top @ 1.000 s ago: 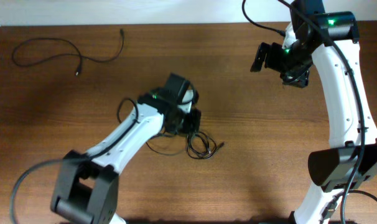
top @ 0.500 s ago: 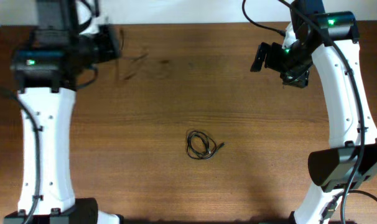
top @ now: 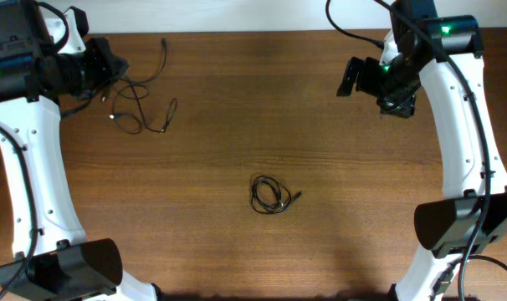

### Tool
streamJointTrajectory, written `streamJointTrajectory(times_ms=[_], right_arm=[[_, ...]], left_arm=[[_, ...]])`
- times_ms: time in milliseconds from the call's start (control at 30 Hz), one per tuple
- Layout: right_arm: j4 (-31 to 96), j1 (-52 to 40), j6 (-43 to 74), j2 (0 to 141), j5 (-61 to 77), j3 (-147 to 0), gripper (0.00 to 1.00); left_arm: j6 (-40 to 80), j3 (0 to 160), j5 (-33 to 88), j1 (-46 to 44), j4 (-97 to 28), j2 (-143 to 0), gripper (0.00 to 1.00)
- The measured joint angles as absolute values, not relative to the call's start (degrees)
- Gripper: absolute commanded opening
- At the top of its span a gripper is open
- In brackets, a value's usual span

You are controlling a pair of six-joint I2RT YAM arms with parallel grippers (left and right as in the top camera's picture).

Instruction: Untangle cables

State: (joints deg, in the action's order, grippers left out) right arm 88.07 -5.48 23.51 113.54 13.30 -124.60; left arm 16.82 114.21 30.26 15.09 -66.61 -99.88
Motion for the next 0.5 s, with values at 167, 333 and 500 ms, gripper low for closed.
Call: streamJointTrajectory(times_ms=[167, 333, 500], right_arm=[[88.12, -5.5, 23.53, 113.54, 13.3, -124.6, 0.98], [88.09, -5.48, 23.51, 113.54, 13.3, -124.6, 0.98], [88.09, -5.48, 23.49, 113.54, 13.3, -124.6, 0.98]], left_arm=[[18.39, 114.21, 25.76, 18.94, -69.3, -99.98, 0.0], [22.06, 114.21, 16.38, 27.59, -67.2, -104.55, 0.0], [24.27, 114.21, 5.72, 34.44, -65.91, -114.34, 0.02]])
